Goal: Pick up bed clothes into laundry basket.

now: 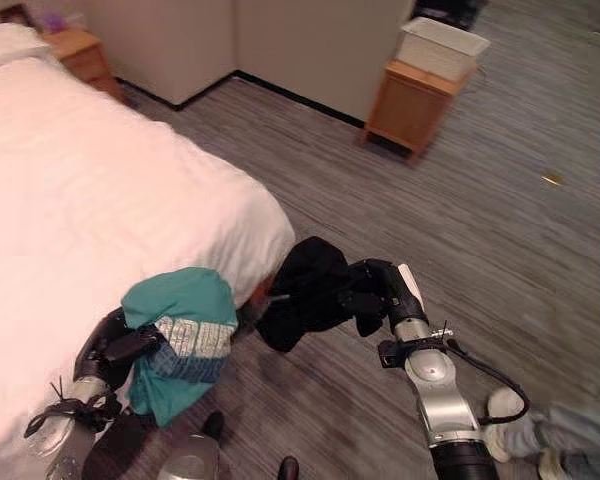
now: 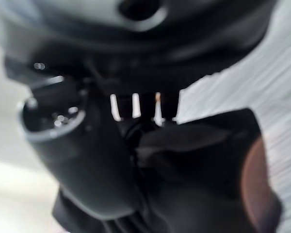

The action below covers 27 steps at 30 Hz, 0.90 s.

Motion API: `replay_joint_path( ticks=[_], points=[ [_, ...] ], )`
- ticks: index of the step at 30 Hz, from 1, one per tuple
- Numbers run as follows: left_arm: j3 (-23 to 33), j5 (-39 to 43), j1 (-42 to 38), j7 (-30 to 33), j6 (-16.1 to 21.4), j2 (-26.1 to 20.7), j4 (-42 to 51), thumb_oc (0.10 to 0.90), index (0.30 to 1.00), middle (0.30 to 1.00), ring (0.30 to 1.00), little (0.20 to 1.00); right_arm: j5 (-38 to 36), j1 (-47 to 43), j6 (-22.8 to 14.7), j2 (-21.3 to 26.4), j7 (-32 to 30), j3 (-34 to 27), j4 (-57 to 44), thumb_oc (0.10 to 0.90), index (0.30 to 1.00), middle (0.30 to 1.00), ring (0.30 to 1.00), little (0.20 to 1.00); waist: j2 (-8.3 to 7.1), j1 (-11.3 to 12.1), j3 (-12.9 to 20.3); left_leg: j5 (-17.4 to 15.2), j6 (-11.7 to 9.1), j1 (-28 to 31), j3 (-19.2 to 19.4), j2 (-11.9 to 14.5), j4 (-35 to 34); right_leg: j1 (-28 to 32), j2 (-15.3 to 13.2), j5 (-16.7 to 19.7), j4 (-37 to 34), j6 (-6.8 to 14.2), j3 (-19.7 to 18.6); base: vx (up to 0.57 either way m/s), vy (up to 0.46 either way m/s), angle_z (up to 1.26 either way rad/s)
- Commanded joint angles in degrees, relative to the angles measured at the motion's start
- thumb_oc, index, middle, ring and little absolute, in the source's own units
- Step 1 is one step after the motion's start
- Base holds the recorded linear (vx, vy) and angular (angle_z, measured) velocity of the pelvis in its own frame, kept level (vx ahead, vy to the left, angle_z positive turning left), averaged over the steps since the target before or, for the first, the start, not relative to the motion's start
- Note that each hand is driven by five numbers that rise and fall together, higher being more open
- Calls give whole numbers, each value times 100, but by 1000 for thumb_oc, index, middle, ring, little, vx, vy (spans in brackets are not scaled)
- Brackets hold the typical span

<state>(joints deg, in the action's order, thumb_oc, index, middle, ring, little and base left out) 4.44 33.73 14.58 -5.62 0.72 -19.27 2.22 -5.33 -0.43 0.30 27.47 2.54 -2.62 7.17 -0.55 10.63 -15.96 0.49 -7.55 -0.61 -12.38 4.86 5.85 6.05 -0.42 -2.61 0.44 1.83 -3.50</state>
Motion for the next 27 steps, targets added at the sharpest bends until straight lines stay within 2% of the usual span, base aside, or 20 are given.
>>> replay_joint_path(
  ticks=[1, 2, 4, 5, 6, 8, 11, 17, 18, 26, 27],
  points=[
    [18, 166, -668, -255, 586, -284, 828, 400, 300, 300, 300, 300, -179, 148, -406, 325, 166, -456, -604, 400, 300, 300, 300, 300, -134, -215, 404, 238, 418, -569, -159, -680, 360, 405, -109, -17, -544, 174, 472, 0, 0, 0],
    [-56, 198, -768, -228, 581, -299, 822, 400, 300, 300, 300, 300, -225, 197, -397, 318, 136, -520, -568, 400, 300, 300, 300, 300, -160, -290, 406, 198, 411, -604, -39, -693, 374, 411, -122, -62, -544, 175, 491, -113, 46, 7],
    [-406, 314, -1183, -189, 557, -276, 726, 400, 300, 300, 300, 300, -426, 452, -394, 241, 96, -690, -595, 400, 300, 300, 300, 300, -192, -587, 377, 240, 438, -773, 305, -656, 388, 327, -132, -63, -544, 155, 533, -70, 44, 6],
    [-420, 313, -1203, -188, 565, -276, 708, 400, 300, 300, 300, 300, -428, 460, -391, 241, 98, -705, -603, 400, 300, 300, 300, 300, -190, -585, 377, 233, 439, -785, 299, -661, 403, 325, -134, -67, -544, 155, 541, -71, 57, 31],
    [-532, 309, -1379, -153, 593, -237, 583, 400, 300, 300, 300, 300, -570, 527, -395, 154, 78, -785, -647, 400, 300, 300, 300, 300, -199, -762, 379, 185, 502, -748, 493, -655, 226, 243, -117, 13, -544, 178, 483, -76, 76, 26],
    [-630, 278, -1468, -90, 628, -154, 426, 400, 300, 300, 300, 300, -713, 521, -466, -5, -5, -810, -614, 400, 300, 300, 300, 300, -218, -912, 408, 145, 558, -667, 601, -653, 109, 172, -143, 70, -520, 210, 379, -67, 100, -2],
    [-707, 338, -1462, -64, 622, -92, 437, 400, 300, 300, 300, 300, -916, 553, -519, -241, 18, -757, -712, 400, 300, 300, 300, 300, -256, -964, 545, 128, 625, -574, 711, -666, 24, 96, -186, 70, -420, 230, 299, 13, 84, -27],
    [-666, 344, -1235, -45, 606, -42, 336, 400, 300, 300, 300, 300, -1020, 558, -565, -455, 99, -551, -949, 400, 300, 300, 300, 300, -323, -908, 772, 1, 718, -292, 782, -695, -48, 214, -210, 16, -380, 231, 162, 51, 50, -12],
    [-366, -890, -1766, 540, 334, -443, -568, 400, 300, 300, 300, 300, -2121, 442, -175, -522, 273, -259, -430, 400, 300, 300, 300, 300, -252, -1037, 1128, -144, 620, 458, 1798, -212, -690, 103, -481, -35, -245, 426, 1035, 51, 25, -3],
    [-433, -829, -1716, 524, 290, -353, -693, 400, 300, 300, 300, 300, -1916, 442, -153, -472, 289, -214, -568, 400, 300, 300, 300, 300, -203, -1098, 1135, -145, 591, 502, 1710, -210, -646, 199, -473, -6, -305, 350, 1127, -14, -11, 7],
    [-529, -777, -1795, 497, 220, -360, -752, 400, 300, 300, 300, 300, -1696, 419, -167, -403, 205, -303, -807, 400, 300, 300, 300, 300, -176, -1185, 1142, -165, 594, 557, 1754, -197, -667, 184, -477, 5, -285, 357, 1077, 32, -10, 4]
  ],
)
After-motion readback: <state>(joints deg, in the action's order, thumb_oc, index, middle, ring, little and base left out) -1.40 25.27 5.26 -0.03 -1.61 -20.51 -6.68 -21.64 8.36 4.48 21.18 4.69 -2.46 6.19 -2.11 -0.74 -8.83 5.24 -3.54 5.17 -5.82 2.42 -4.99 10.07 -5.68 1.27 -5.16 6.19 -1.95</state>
